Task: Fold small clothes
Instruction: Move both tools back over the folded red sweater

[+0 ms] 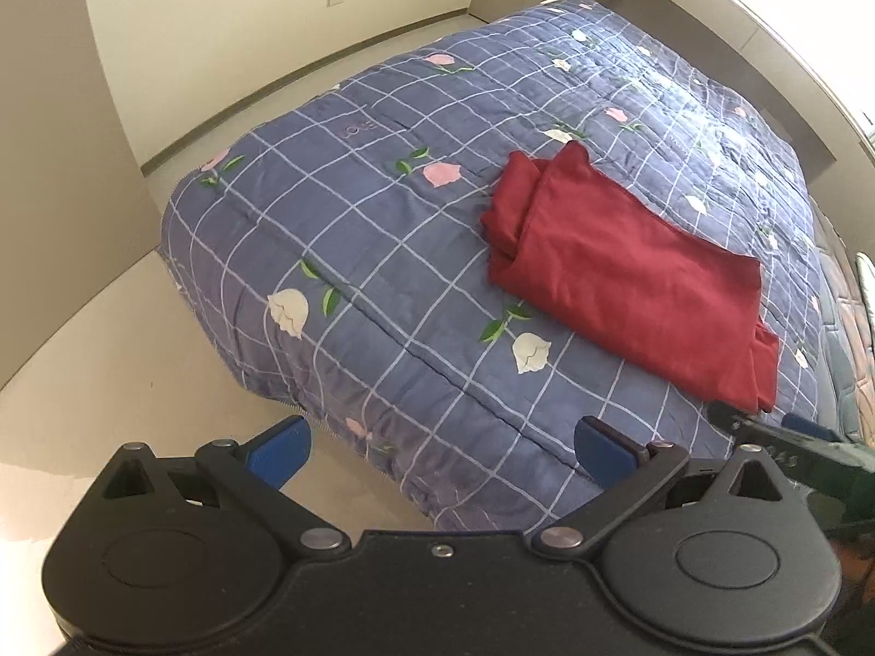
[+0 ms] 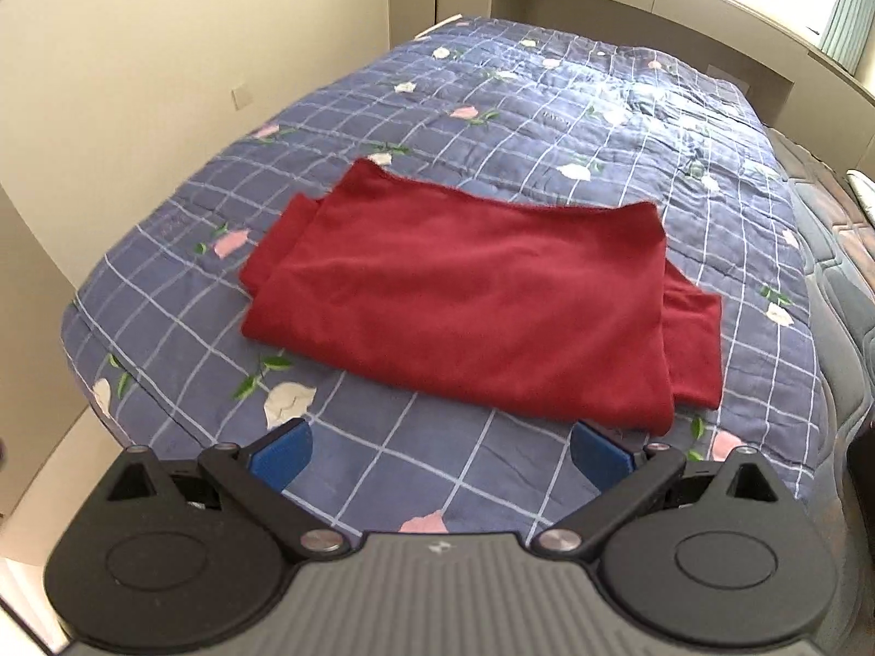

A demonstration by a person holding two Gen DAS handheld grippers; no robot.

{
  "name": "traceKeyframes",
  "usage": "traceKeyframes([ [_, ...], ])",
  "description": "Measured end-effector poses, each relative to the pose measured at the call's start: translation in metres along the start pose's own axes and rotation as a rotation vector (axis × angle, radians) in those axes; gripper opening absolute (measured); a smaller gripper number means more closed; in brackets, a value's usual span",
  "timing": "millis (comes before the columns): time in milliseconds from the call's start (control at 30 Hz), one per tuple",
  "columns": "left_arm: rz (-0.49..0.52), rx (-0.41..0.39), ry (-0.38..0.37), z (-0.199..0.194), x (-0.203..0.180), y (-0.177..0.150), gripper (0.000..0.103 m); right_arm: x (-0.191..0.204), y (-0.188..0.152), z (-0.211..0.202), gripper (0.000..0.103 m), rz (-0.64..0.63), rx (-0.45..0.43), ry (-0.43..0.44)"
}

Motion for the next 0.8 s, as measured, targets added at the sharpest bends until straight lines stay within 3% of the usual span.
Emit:
traceKeyframes([
  [200, -0.014, 0.039, -0.025, 0.030, -0.025, 0.004, 0.102, -0.043, 0.004, -0.005, 0.103, 0.001, 0.062, 0.027],
  [367, 0.014, 0.084, 0.050, 0.065, -0.058, 0.009, 0.102, -0.086, 0.013, -0.002, 0.103, -0.004, 0.083, 0.040],
  [500, -0.009, 0.109, 0.064, 0.085, -0.082, 0.017, 0.102, -0.113, 0.021, 0.016, 0.103, -0.015, 0.086, 0.043],
  [800, -0.100, 0.036, 0.110, 0.125, -0.116, 0.020, 0.102, -0.123, 0.032, 0.075, 0.103, -0.132, 0.005, 0.133],
])
Point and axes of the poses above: each gripper's, at about its wrist camera, not at the fingertips, and z roughly the way its jaws point, x to its left, y to its top, the point moved 1 cm from there along z, roughly the way its jaws point, and after that the axes turned 2 degrees about x, right-handed, at the moved point
